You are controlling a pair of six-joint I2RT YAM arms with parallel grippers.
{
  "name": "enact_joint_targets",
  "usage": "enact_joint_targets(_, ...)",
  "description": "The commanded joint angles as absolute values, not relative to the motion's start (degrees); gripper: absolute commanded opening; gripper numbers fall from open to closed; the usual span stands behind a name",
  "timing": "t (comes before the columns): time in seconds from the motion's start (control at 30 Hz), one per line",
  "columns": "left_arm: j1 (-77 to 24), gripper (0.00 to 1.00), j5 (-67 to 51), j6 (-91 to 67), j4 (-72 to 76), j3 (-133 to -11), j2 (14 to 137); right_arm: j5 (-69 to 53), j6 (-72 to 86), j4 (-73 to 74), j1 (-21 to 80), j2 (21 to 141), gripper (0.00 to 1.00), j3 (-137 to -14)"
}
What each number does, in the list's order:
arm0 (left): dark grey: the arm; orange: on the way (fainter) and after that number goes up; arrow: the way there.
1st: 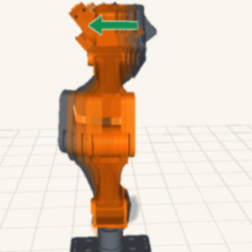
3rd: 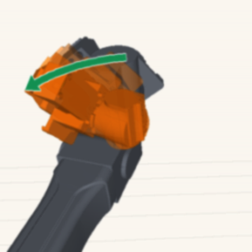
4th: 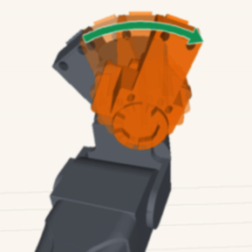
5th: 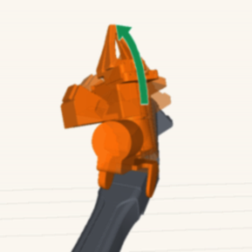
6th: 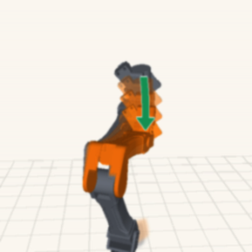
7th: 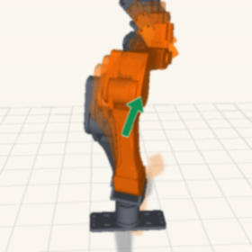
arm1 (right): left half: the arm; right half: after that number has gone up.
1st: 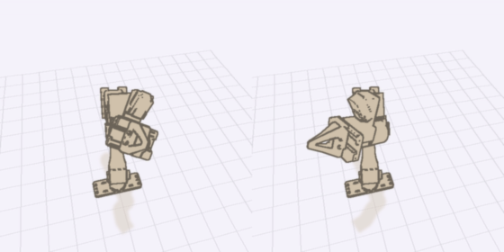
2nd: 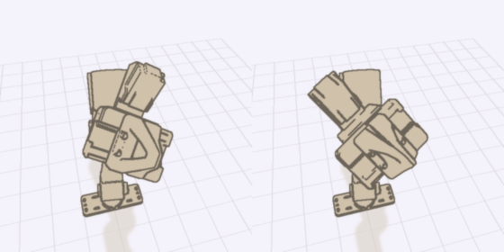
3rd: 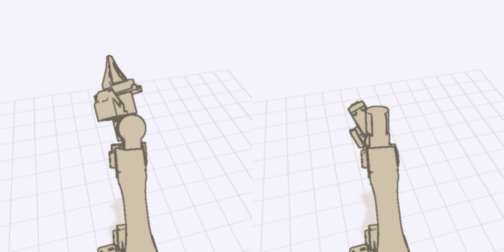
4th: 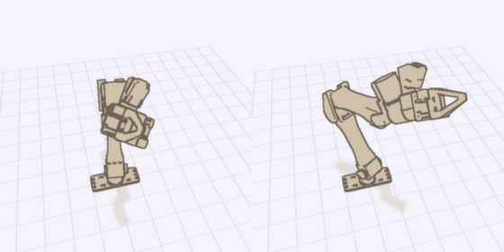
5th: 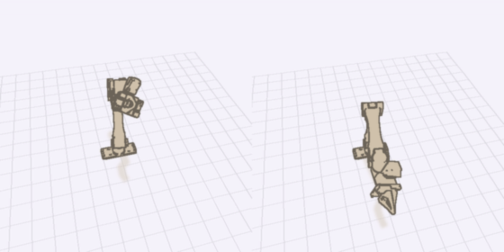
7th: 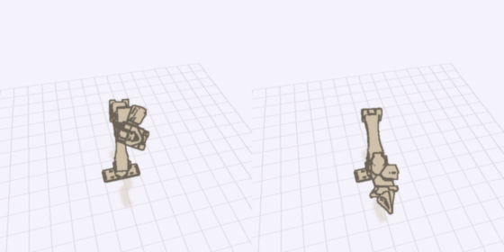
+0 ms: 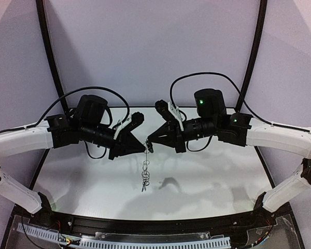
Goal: Put the keys on the keyring
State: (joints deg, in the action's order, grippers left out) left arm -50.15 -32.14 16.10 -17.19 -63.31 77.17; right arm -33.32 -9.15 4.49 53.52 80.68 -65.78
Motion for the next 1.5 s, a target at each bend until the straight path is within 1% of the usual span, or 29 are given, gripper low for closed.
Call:
enact_joint_targets(0.0, -50.3, 0.01, -32.8, 16.4, -17.0, -63.3, 74.7, -35.8, -9.0, 5.7, 54.0, 81.4, 0.0, -66.9)
enact_joint_targets(0.2, -50.3, 0.01, -32.7, 16.3, -16.8, -63.0, 74.4, -37.1, -9.1, 5.8, 54.0, 80.9, 0.0, -67.0)
enact_joint_targets(0.67, -50.4, 0.01, -33.1, 16.3, -16.9, -62.8, 74.1, -34.9, -8.8, 5.4, 54.0, 81.4, 0.0, -67.5)
enact_joint_targets(0.97, -50.4, 0.01, -33.2, 16.6, -17.2, -63.3, 74.2, -32.5, -10.4, 8.6, 54.7, 83.3, 0.0, -69.3)
enact_joint_targets(1.2, -50.4, 0.01, -32.3, 16.3, -16.7, -63.4, 74.0, -33.6, -12.6, 11.1, 55.3, 84.7, 0.0, -70.5)
enact_joint_targets(1.33, -50.4, 0.01, -32.0, 15.6, -14.8, -62.6, 72.9, -33.6, -15.0, 15.3, 56.0, 86.2, 0.0, -71.7)
enact_joint_targets(1.47, -50.4, 0.01, -28.9, 12.3, -12.2, -61.9, 71.9, -32.9, -15.2, 14.8, 56.1, 86.7, 0.0, -71.4)
